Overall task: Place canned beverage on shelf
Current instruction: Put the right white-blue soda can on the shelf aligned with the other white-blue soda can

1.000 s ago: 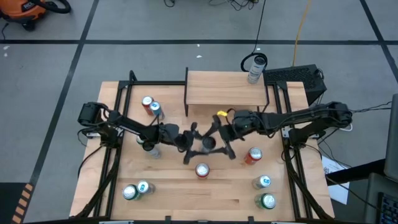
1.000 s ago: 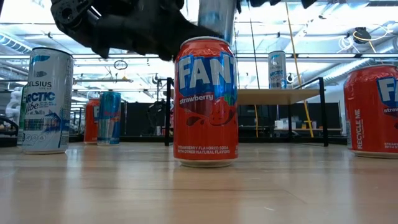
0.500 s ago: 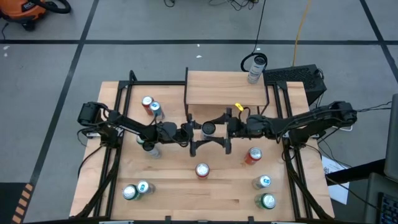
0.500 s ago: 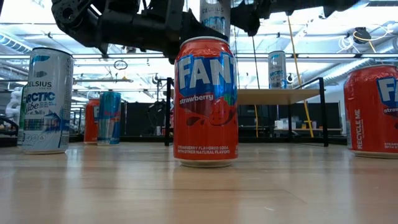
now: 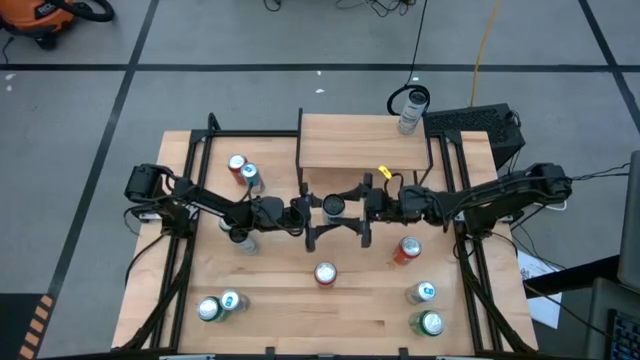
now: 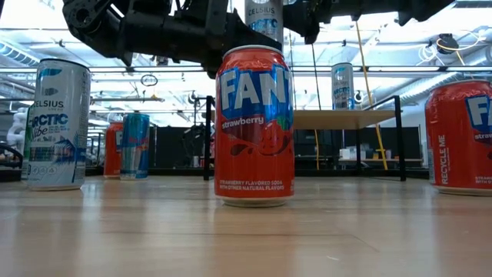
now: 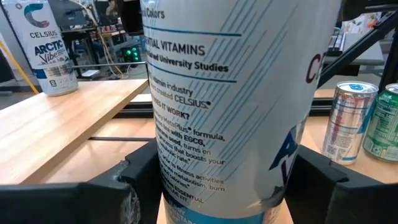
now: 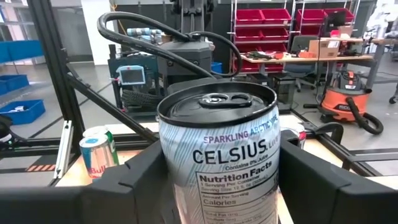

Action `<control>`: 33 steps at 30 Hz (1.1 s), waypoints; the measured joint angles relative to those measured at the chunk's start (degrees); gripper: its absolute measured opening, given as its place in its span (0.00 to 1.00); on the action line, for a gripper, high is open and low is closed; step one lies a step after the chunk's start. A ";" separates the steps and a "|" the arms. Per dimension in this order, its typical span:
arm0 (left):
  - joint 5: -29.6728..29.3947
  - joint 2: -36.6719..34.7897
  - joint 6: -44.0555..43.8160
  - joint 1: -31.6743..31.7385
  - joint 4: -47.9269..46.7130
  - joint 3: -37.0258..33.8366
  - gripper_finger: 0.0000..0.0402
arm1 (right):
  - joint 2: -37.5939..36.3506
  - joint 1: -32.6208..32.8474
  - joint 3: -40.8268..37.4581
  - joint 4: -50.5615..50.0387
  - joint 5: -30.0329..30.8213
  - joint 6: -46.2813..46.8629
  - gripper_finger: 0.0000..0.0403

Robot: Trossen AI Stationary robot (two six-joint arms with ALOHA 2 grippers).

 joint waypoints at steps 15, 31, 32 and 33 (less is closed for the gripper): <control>-3.88 -4.10 0.28 0.02 -8.22 0.04 0.91 | -13.18 -1.12 -0.15 -17.22 0.87 -0.73 0.58; -3.74 -8.33 0.32 0.24 -14.21 0.02 0.93 | -43.14 -16.48 -1.97 -43.70 11.22 -7.37 0.58; -3.74 -8.33 0.33 0.24 -14.19 0.02 0.93 | -44.16 -18.24 -2.88 -43.74 11.20 -7.86 0.58; -3.72 -8.33 0.44 0.23 -14.11 0.02 0.93 | -45.05 -20.10 -3.86 -43.64 11.09 -8.29 0.58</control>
